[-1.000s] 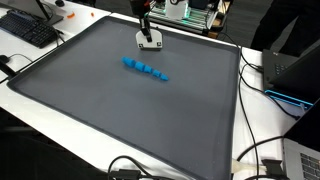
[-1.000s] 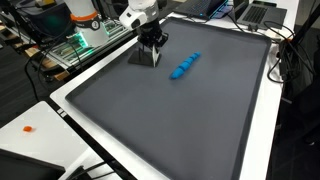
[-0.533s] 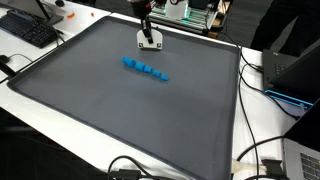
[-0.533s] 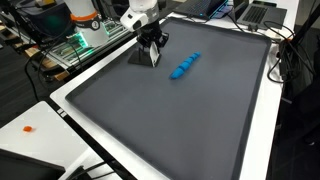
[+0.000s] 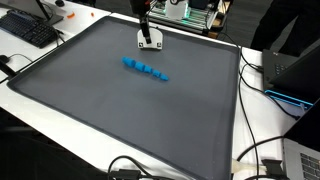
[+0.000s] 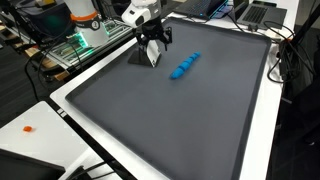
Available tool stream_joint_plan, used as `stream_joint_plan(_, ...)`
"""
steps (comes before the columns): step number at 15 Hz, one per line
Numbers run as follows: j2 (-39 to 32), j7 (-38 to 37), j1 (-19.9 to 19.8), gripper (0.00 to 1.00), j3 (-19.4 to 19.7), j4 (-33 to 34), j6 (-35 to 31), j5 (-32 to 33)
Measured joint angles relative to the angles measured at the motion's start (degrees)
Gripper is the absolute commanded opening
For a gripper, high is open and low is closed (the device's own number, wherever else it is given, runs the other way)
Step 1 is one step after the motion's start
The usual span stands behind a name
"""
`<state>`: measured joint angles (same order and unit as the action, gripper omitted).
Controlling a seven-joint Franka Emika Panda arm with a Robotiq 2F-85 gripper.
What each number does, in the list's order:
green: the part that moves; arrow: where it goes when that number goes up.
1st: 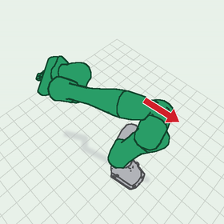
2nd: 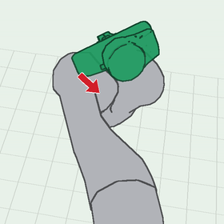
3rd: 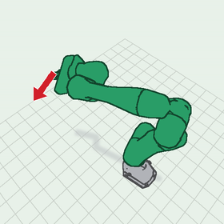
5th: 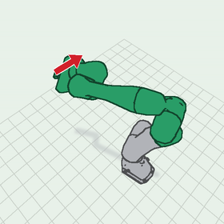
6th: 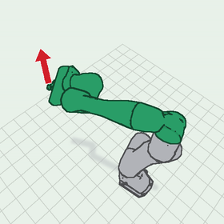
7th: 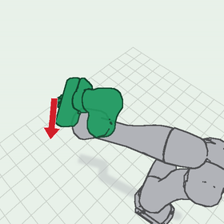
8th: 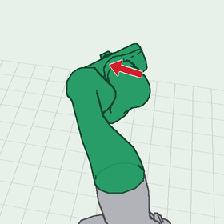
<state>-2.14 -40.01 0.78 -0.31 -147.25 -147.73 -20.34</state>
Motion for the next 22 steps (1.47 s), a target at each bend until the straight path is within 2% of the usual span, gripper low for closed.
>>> stream_joint_plan(12,4.8,1.6,-0.8,1.0,0.6,2.9,9.4,9.0)
stream_joint_plan(22,10.6,18.0,-0.7,1.0,-0.3,7.1,14.7,13.3)
